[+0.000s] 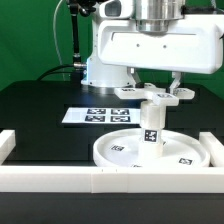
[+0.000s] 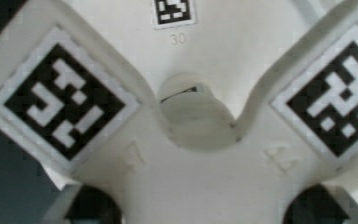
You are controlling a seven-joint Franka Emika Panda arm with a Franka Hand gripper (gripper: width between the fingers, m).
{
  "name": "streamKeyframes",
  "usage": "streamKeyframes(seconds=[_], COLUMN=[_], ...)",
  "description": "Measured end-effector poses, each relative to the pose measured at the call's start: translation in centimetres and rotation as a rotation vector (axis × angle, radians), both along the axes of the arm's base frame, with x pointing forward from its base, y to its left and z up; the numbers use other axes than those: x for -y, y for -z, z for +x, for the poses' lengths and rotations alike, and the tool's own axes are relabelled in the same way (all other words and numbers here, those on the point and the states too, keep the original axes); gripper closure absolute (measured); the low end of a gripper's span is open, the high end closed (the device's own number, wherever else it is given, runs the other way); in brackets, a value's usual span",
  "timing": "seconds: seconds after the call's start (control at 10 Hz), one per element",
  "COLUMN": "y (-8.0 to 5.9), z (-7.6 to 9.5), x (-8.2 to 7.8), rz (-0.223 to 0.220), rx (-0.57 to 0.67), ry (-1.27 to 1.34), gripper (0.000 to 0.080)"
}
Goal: Assemble round table
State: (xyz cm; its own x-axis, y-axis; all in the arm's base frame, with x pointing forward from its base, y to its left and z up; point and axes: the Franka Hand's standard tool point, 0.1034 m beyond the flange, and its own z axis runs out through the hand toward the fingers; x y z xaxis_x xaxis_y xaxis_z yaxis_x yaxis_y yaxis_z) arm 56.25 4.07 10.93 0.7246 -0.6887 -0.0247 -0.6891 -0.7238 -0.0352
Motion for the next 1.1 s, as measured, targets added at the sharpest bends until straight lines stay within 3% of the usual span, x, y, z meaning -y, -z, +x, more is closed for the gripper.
streamKeyframes(seconds=[0.3,1.1], y=[0.05,0.09], z=[0.00,0.07], x=[-0.08,-0.03], rz=[0.018,0.038], rx=[-0.008,-0.035], ry=[0.350,0.899], gripper=[0.0358,0.0358])
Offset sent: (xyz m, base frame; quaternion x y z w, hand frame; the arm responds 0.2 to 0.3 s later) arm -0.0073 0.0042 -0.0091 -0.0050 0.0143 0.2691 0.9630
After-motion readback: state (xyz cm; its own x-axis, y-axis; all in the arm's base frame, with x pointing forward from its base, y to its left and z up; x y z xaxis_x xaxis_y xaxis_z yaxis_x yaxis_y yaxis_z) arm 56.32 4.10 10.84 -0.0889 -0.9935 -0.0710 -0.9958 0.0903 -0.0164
